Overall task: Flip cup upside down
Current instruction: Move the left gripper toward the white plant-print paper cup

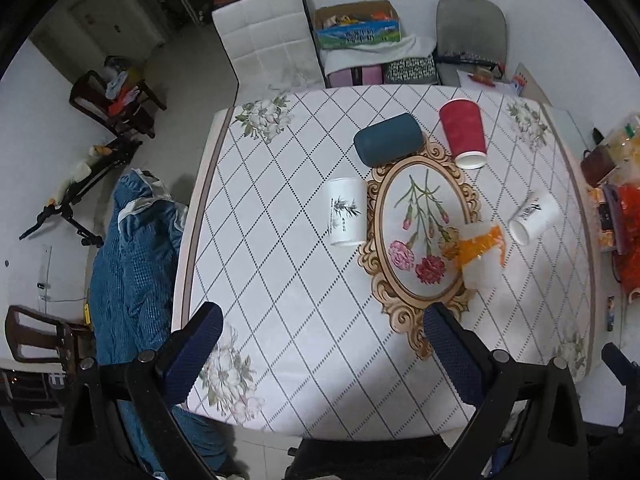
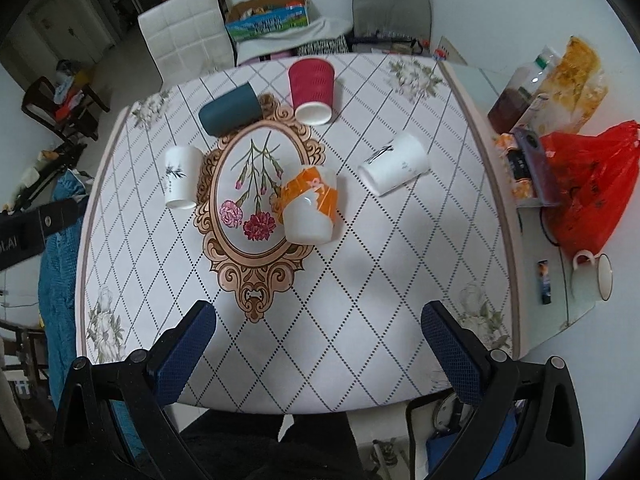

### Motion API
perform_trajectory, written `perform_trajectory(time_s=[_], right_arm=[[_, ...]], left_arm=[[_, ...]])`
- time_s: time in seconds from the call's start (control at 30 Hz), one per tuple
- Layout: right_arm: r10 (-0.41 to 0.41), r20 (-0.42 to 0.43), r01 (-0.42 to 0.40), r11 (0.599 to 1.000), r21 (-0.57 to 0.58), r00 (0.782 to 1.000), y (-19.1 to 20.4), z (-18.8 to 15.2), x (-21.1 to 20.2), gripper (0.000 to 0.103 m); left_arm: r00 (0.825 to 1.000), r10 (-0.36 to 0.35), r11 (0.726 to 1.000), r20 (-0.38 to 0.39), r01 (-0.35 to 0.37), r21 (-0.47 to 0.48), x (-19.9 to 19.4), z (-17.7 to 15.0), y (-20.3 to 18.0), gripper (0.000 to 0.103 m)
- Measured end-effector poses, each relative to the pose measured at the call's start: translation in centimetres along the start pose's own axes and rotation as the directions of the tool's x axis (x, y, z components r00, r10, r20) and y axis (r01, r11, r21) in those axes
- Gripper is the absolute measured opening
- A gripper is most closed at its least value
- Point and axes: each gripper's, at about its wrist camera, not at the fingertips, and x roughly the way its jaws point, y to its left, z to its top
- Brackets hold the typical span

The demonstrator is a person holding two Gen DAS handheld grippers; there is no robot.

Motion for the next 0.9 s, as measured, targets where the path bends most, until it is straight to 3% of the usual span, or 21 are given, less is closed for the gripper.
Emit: perform_trajectory(time_s=[0.63,0.9], right_arm=[[-0.054,-0.22,0.05,0.998,-0.024,0.974,4.6,3.9,13.6,0.103],[-0.045,-0.322,0.048,0.999,0.002,0.946,5.4,3.5,18.0,0.103]], left_arm=[[0.985,0.004,0.998,-0.173,0.006,0.06,14.2,10.4,0.3,0.103],[0.957,-0.052,0.991,-0.287,0.084,0.1,19.6,11.8,-1.4,0.103]])
